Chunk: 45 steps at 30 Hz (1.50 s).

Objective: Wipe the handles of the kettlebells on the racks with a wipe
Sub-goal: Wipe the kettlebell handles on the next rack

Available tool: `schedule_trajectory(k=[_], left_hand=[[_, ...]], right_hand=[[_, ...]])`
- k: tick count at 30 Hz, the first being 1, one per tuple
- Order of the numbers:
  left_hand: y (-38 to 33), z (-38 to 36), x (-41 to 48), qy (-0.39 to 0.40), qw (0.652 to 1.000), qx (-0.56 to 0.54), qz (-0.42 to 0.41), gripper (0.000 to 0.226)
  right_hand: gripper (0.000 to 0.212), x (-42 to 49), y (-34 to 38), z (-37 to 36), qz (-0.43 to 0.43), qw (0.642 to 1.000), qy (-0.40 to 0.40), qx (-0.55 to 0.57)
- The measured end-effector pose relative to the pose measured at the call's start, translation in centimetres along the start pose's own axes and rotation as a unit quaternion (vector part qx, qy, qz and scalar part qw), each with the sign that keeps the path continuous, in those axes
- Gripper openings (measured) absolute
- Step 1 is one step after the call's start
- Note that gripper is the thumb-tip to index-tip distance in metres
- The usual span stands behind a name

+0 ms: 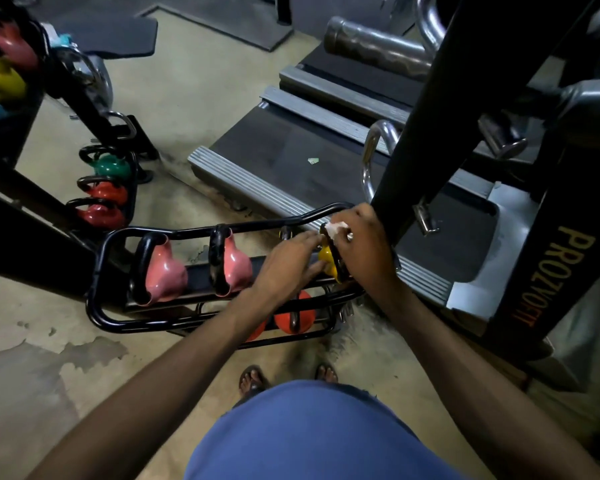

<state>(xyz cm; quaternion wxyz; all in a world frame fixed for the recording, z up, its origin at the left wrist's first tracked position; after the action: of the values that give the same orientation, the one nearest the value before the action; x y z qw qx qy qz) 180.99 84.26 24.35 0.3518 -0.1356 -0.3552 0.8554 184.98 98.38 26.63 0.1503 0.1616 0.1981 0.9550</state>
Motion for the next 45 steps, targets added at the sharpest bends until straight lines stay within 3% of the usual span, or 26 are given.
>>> schedule_trajectory(k=[3, 5, 8, 11, 16, 21, 24, 30, 38, 40, 42, 45], left_hand=[[-0.7, -2.3, 0.4, -0.007, 0.999, -0.023, 0.044, 0.056], [-0.7, -3.4, 0.7, -0.017, 0.998, -0.016, 0.064, 0.055], [-1.1, -4.6, 0.6, -0.024, 0.996, 0.062, 0.06, 0.053], [-1.2, -5.4, 0.8, -0.038, 0.994, 0.098, 0.045, 0.066], [-1.6, -6.1, 1.2, -0.028, 0.991, 0.126, 0.033, 0.087], [-1.4, -6.0, 1.3, -0.017, 0.994, 0.109, 0.02, 0.091], [-1.2, -5.9, 1.4, -0.001, 0.995, 0.103, 0.008, 0.086], [-1.3, -5.9, 1.3, 0.028, 0.994, 0.105, 0.002, 0.053], [-1.0, -6.1, 1.3, 0.003, 0.991, 0.129, -0.019, 0.072], [-0.5, -6.2, 1.2, 0.003, 0.993, 0.118, -0.012, 0.073], [-0.2, -6.2, 1.2, 0.005, 0.996, 0.092, -0.004, 0.07], [0.0, -5.9, 1.2, 0.011, 0.999, 0.039, -0.016, 0.067]], right_hand=[[0.014, 2.4, -0.5, -2.3, 0.022, 0.995, 0.045, -0.082], [0.027, 3.6, -0.9, -4.3, 0.025, 0.988, 0.102, -0.11], [0.026, 4.4, -0.6, -6.0, 0.071, 0.966, 0.176, -0.173], [0.016, 5.4, -0.1, -6.0, 0.094, 0.955, 0.2, -0.196], [0.023, 7.2, -0.7, -6.5, 0.039, 0.946, 0.267, -0.177], [0.025, 7.8, -0.4, -6.7, 0.043, 0.929, 0.305, -0.203], [0.023, 7.7, 0.2, -6.8, 0.09, 0.919, 0.301, -0.239], [0.015, 5.8, 2.6, -6.5, 0.258, 0.824, 0.313, -0.396], [0.017, 7.4, 4.3, -6.2, 0.279, 0.78, 0.356, -0.434], [0.015, 7.2, 4.5, -5.7, 0.281, 0.795, 0.338, -0.419], [0.012, 6.8, 3.4, -5.5, 0.241, 0.841, 0.305, -0.377], [0.019, 4.6, -0.2, -5.4, 0.035, 0.974, 0.173, -0.139]])
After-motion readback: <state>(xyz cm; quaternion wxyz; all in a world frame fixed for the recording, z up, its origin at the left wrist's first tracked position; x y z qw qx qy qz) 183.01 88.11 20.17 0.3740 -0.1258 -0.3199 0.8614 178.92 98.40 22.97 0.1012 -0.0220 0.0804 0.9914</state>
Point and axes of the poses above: each hand's wrist, its own x-axis towards the middle knuckle, its own z-axis out of the back of the hand, y = z × x, the point moved 6 cm from there along x, towards the middle knuckle, and after that the axes turned 15 degrees about -x, right-handed, at the moved point
